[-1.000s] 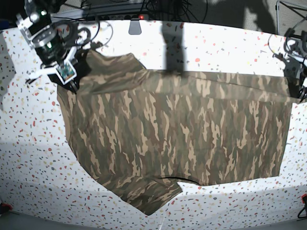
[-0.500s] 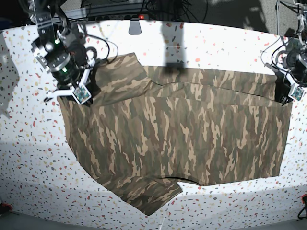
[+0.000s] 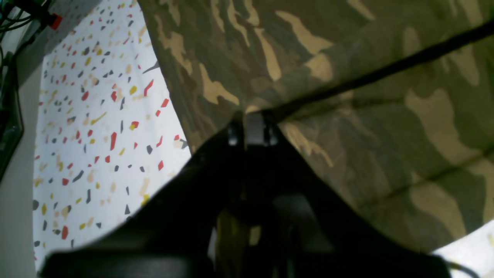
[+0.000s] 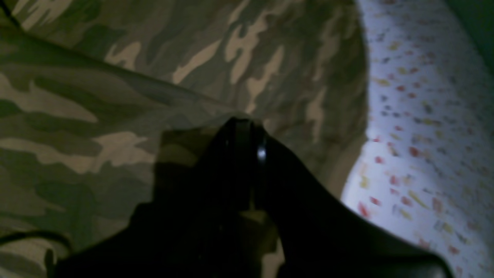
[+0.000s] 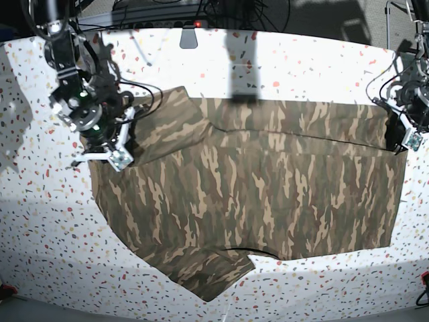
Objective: Fold the T-shirt properly
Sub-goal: 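Reach the right gripper over the shirt and grasp the sleeve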
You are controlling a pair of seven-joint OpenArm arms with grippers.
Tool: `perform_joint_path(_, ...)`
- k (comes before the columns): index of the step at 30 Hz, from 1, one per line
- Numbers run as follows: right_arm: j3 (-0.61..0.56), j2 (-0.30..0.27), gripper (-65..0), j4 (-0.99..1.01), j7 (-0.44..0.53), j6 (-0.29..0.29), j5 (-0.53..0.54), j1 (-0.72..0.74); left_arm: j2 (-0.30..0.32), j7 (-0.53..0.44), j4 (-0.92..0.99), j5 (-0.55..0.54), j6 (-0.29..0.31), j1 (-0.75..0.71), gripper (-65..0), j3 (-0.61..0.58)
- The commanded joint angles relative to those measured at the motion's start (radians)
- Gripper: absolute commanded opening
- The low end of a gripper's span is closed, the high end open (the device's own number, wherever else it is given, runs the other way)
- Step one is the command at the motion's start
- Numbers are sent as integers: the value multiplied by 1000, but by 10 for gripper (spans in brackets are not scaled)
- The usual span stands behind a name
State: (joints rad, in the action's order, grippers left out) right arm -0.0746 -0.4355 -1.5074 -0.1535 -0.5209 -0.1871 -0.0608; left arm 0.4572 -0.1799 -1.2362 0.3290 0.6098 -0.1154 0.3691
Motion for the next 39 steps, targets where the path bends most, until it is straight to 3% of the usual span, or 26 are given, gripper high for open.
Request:
perform_joint_path(1, -15, -13, -650, 6, 27, 11, -18, 43, 22, -22, -14, -14, -11, 13, -650, 8)
perform_joint_path(6, -93, -12, -650, 106, 25, 12, -51, 137, 23, -13, -14, -14, -11, 13, -650, 8)
perform_joint_path(21, -94, -30, -650, 116, -11, 13, -36, 165, 23, -14, -14, -15, -12, 19, -650, 8)
perform_joint_path(24, -94, -30, -460, 116, -13, 13, -23, 166, 23, 13, -14, -15, -14, 18, -463, 8)
perform_joint_path(26, -89, -29, -392, 114, -31, 13, 27, 166, 26, 68, -14, -15, -23, 18, -404, 10)
perform_joint_path(29, -71, -30, -391, 102, -56, 12, 69, 165, 46, 145, -14, -15, -60, 17, -402, 10)
perform_joint_path(33, -36, -30, -391, 46, -94, 11, 71, 159, 93, 170, -31, -29, -61, 5, -403, 10)
perform_joint_path(39, -22, -29, -391, -89, -251, 1, 115, 157, 143, 258, -135, -61, -60, -45, -403, 10)
